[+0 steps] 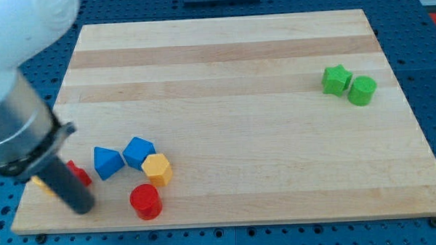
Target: Separate the yellow hexagon and the blue cube
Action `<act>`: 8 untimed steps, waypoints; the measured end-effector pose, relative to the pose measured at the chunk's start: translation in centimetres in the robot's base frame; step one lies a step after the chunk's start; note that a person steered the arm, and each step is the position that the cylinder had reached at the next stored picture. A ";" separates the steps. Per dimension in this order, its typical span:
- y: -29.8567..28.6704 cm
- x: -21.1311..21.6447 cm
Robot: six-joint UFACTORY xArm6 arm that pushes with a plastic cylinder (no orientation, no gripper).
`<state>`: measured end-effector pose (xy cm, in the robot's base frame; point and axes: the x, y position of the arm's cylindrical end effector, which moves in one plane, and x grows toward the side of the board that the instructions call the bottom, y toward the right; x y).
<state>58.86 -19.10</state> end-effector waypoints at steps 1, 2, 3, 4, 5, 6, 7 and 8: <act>0.7 -0.6; 0.7 -0.9; 0.8 -4.6; 0.8 -4.8; 0.8 -3.9; 0.9 0.2; 3.5 0.0; 3.9 -0.5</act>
<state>58.40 -15.24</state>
